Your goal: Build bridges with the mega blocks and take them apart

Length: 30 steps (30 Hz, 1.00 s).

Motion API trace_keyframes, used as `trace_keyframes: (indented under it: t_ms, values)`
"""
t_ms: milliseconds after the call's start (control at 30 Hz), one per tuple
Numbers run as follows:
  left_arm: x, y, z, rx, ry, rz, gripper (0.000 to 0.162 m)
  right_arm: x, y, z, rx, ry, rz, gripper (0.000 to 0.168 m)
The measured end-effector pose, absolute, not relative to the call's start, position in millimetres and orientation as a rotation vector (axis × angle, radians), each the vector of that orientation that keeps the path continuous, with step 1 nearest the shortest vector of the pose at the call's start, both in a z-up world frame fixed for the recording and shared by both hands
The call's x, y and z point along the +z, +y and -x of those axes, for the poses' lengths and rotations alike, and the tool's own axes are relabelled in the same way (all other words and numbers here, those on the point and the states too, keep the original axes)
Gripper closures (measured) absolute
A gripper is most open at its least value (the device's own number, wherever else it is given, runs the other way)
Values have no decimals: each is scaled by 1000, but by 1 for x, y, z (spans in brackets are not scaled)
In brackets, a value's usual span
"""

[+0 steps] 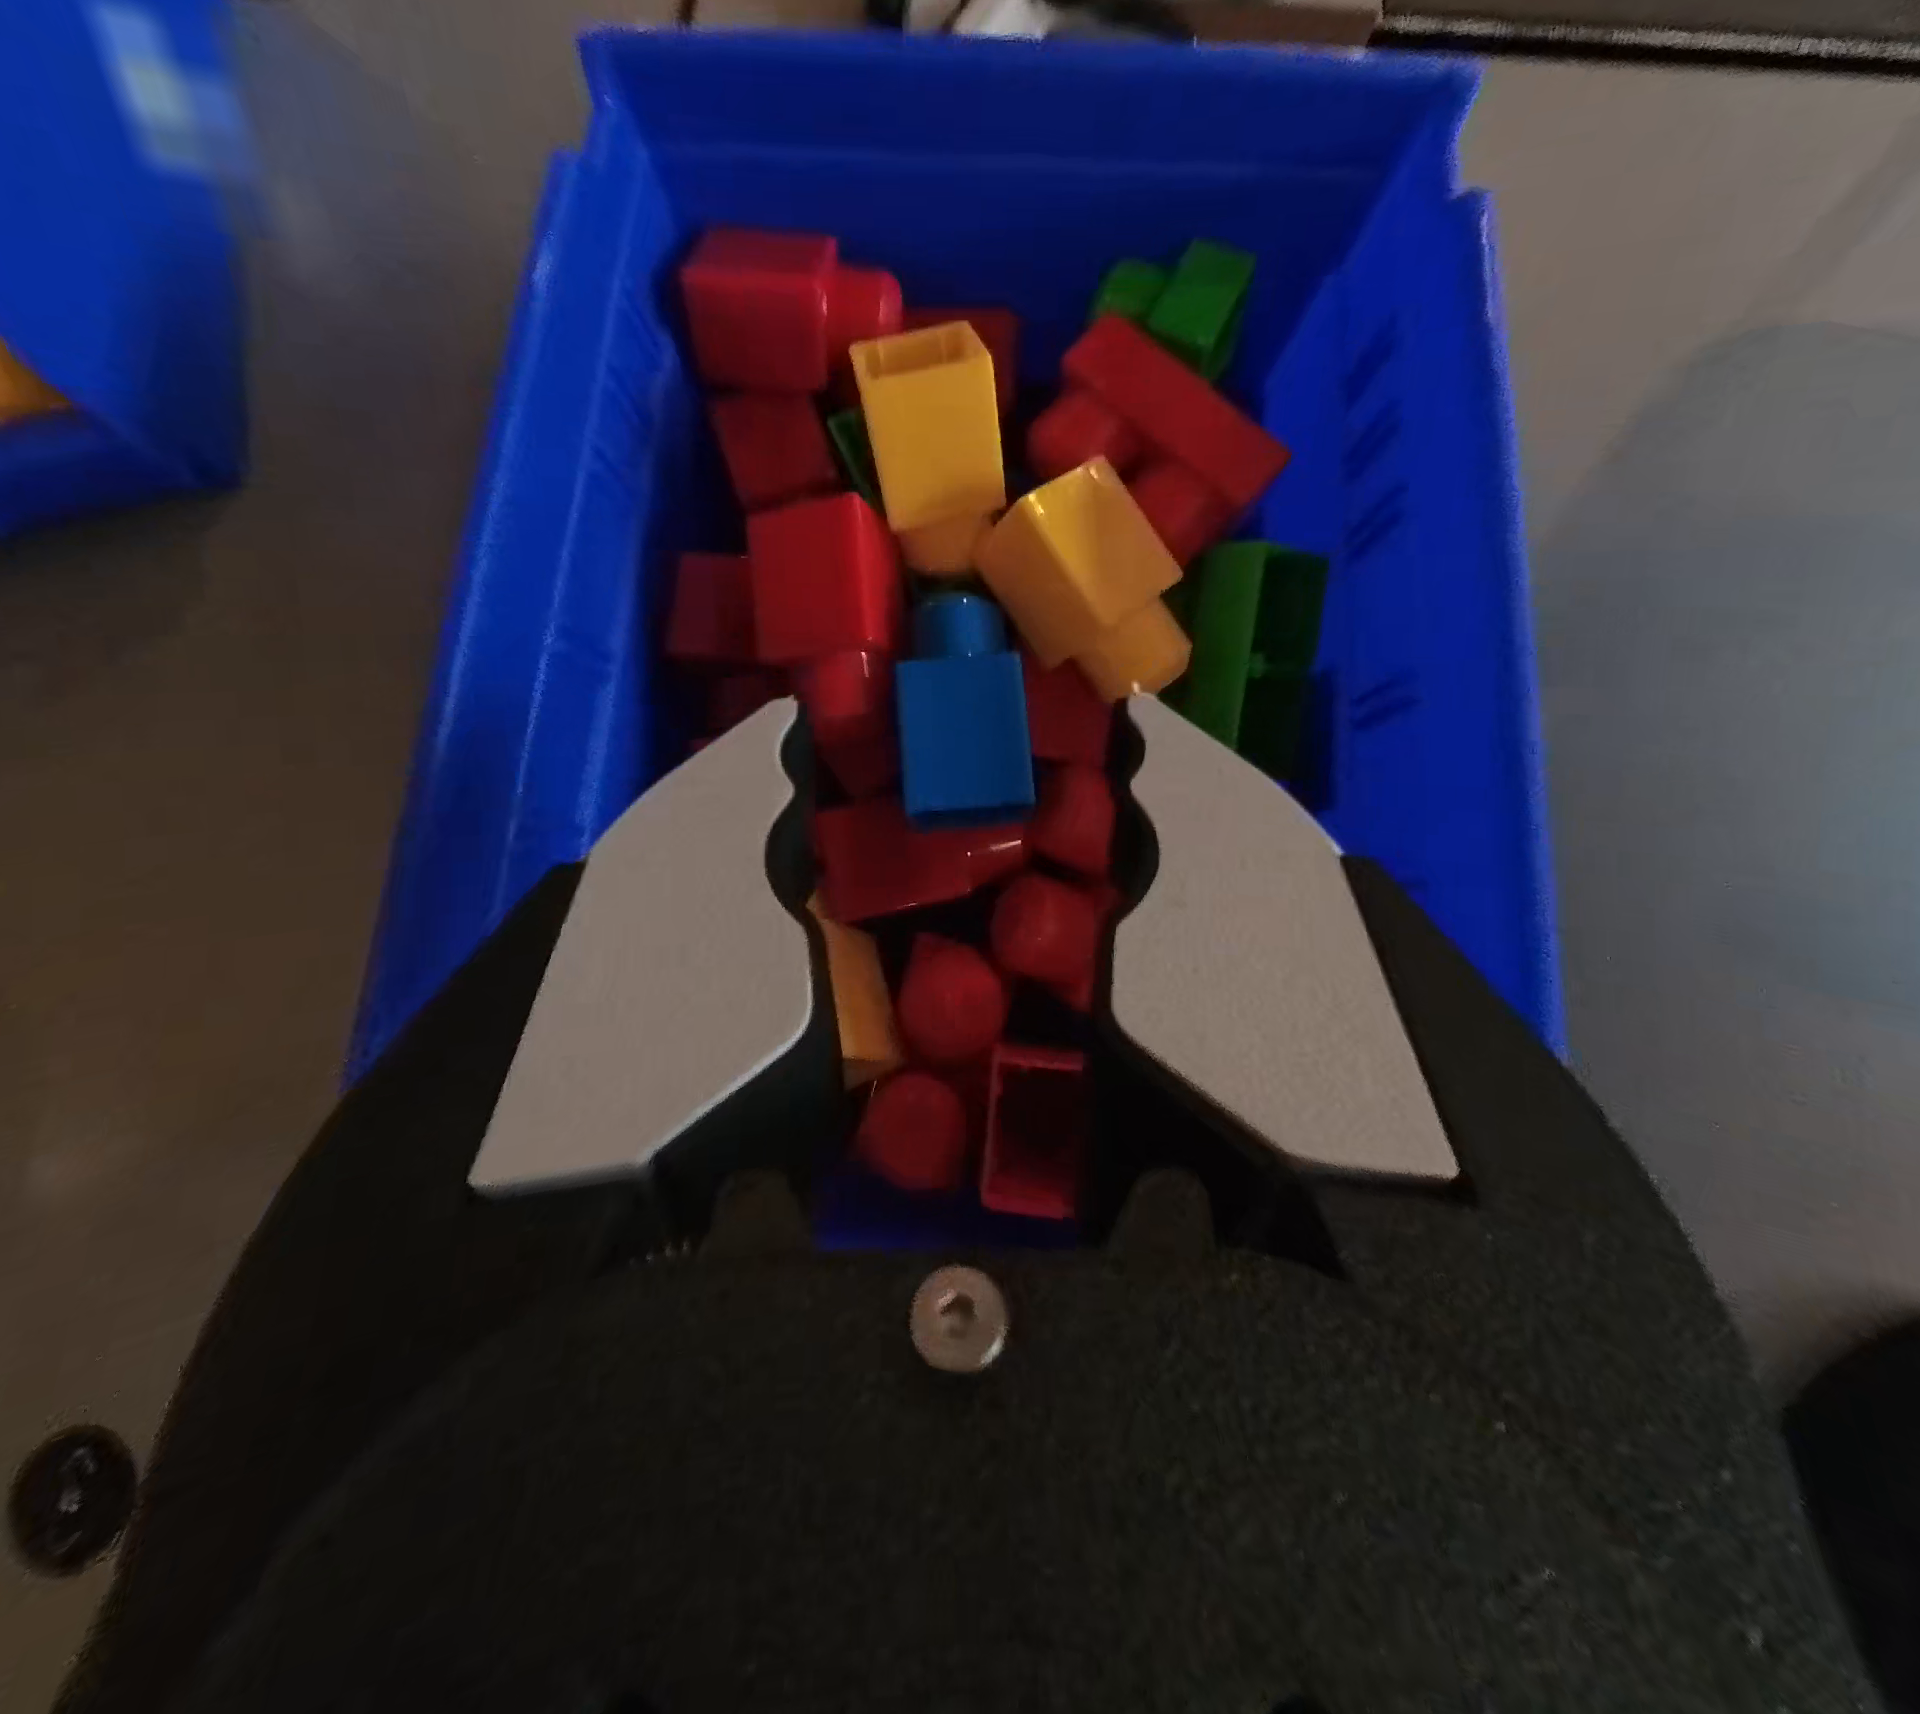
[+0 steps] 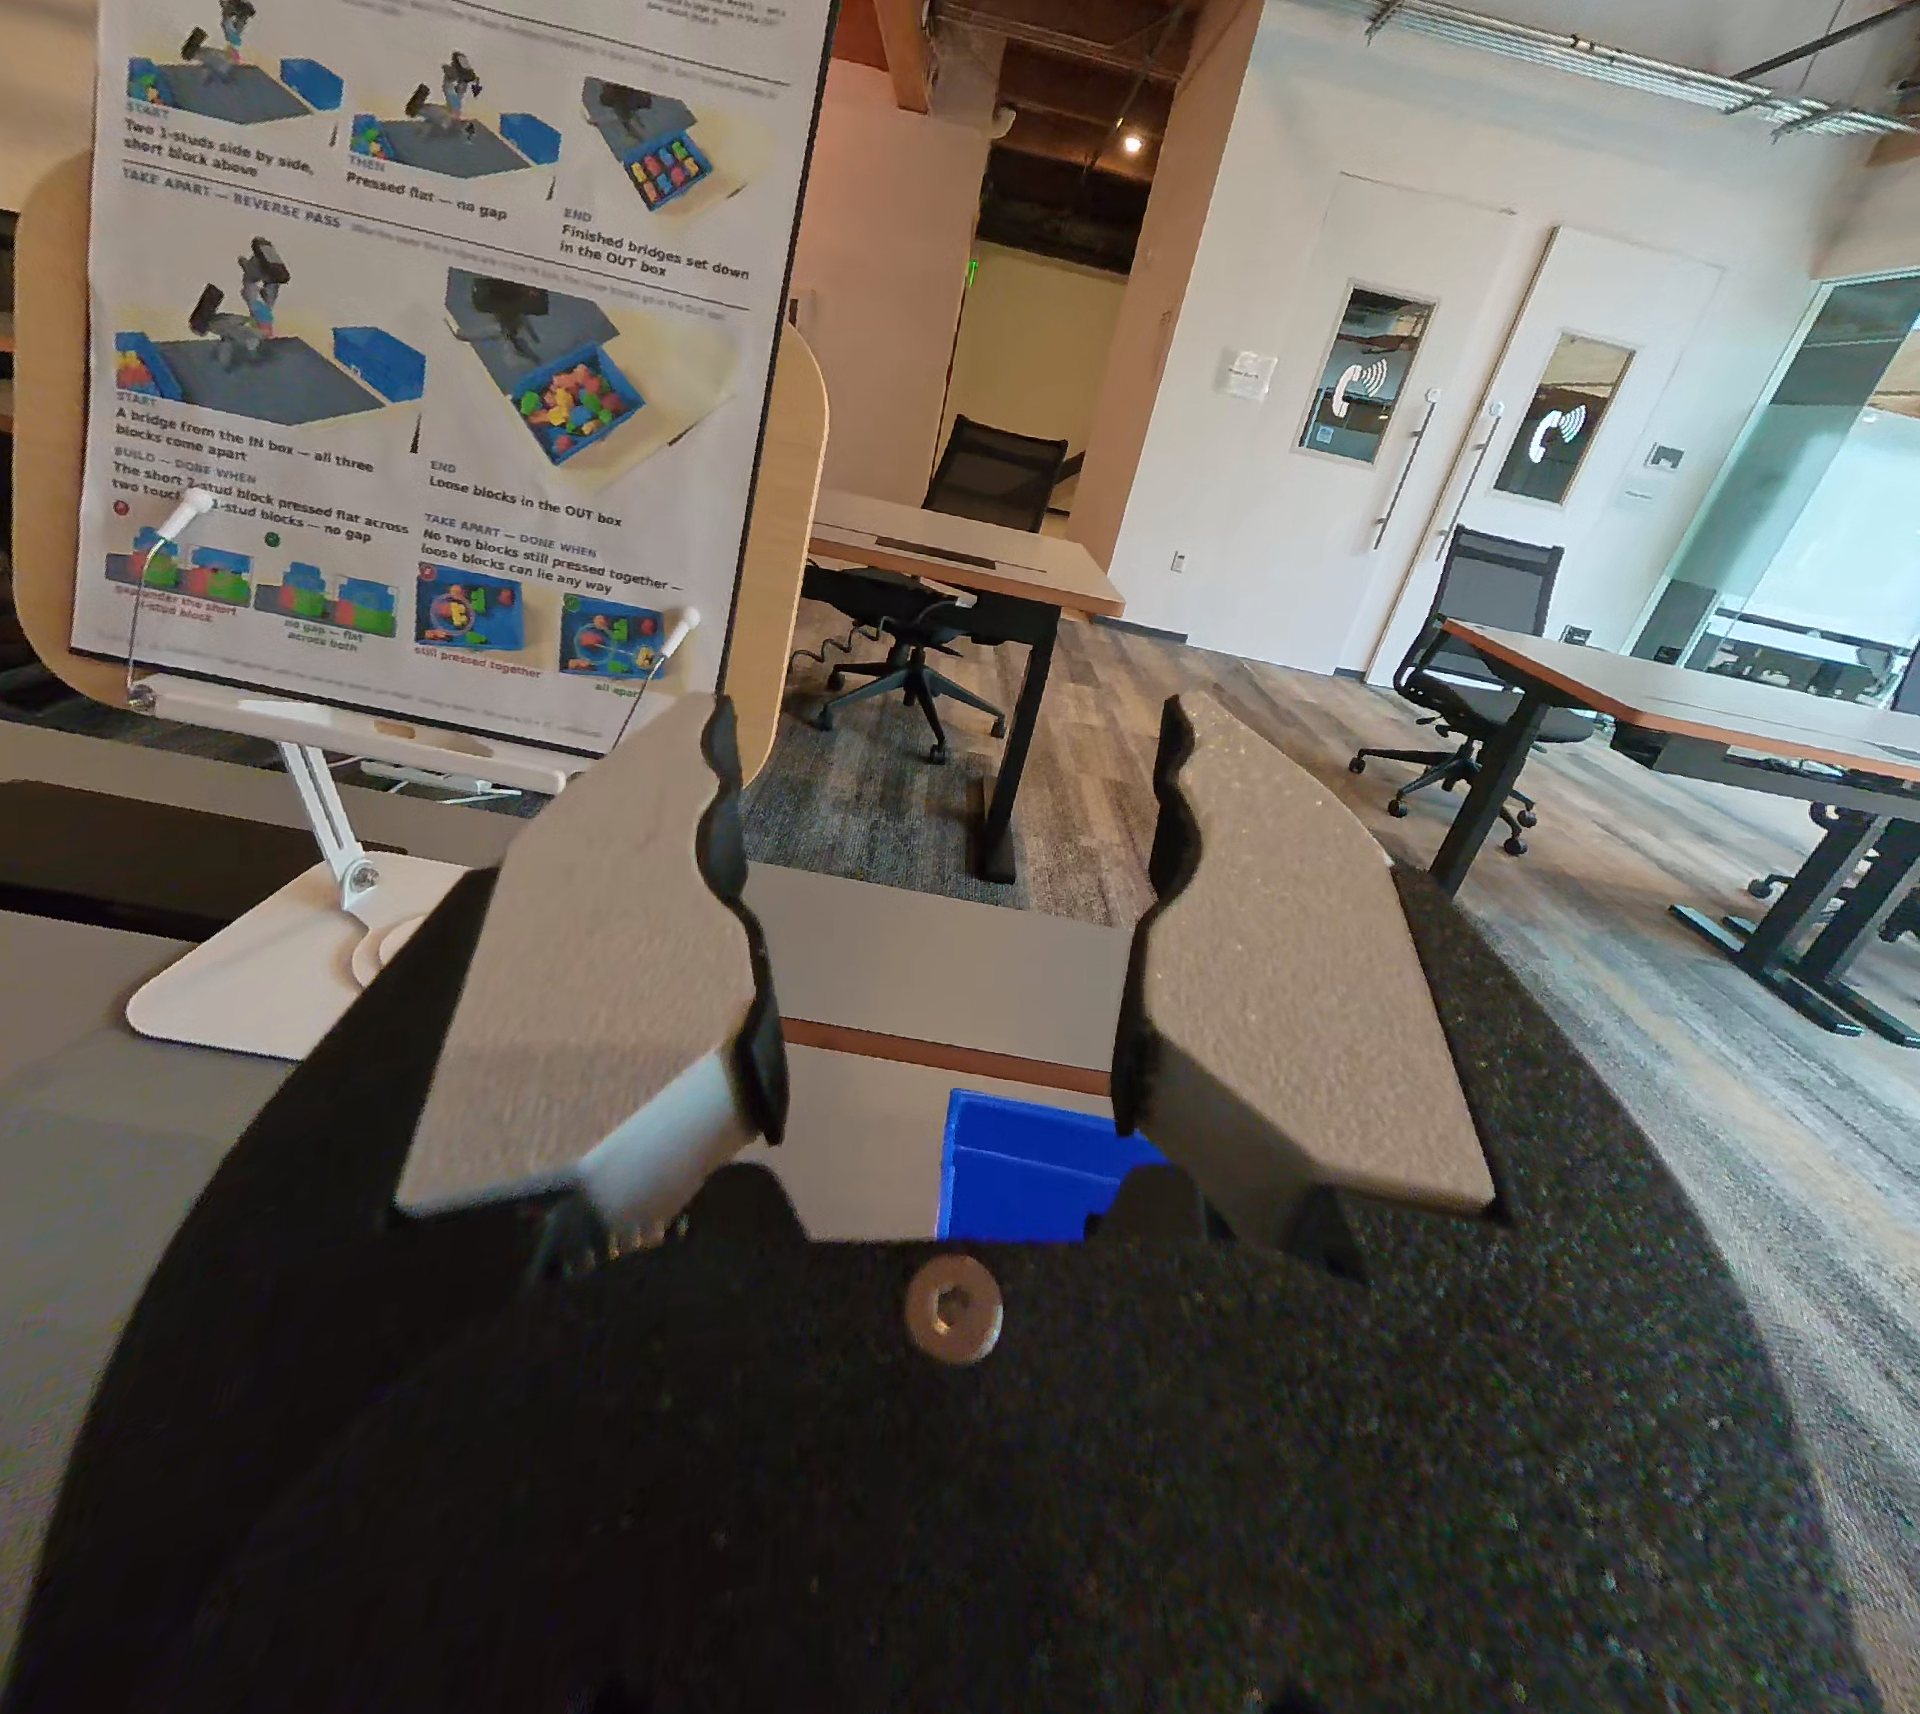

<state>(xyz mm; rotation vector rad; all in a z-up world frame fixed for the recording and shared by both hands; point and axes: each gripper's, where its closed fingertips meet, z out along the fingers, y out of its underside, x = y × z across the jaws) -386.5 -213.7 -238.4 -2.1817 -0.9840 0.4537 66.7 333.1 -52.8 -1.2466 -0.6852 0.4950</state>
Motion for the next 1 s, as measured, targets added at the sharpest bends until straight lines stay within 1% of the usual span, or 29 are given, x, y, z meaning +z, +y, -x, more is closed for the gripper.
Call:
trace_keyframes:
  t_ms: [200,333,567,600,667,700,867,1000]
  values:
    - [-271,-213,393,465,-978,2341,109,-55,333,-63,492,-696,1252,92]
    - [-280,-208,392,425,-952,2374,110,-56,332,-61,485,-701,1251,92]
    - [-296,-211,395,421,-955,2438,108,-56,333,-62,483,-700,1253,93]
    - [-296,-211,396,428,-952,2436,110,-56,333,-62,482,-700,1253,93]
    - [-297,-209,395,411,-937,2431,127,-56,332,-61,479,-703,1253,93]
    - [-298,-209,394,405,-929,2428,127,-56,332,-61,478,-703,1253,93]
    - [-284,-209,392,405,-924,2378,127,-57,330,-58,482,-717,1252,93]
    - [-240,-195,388,444,-840,2213,127,-59,324,-52,495,-755,1254,93]
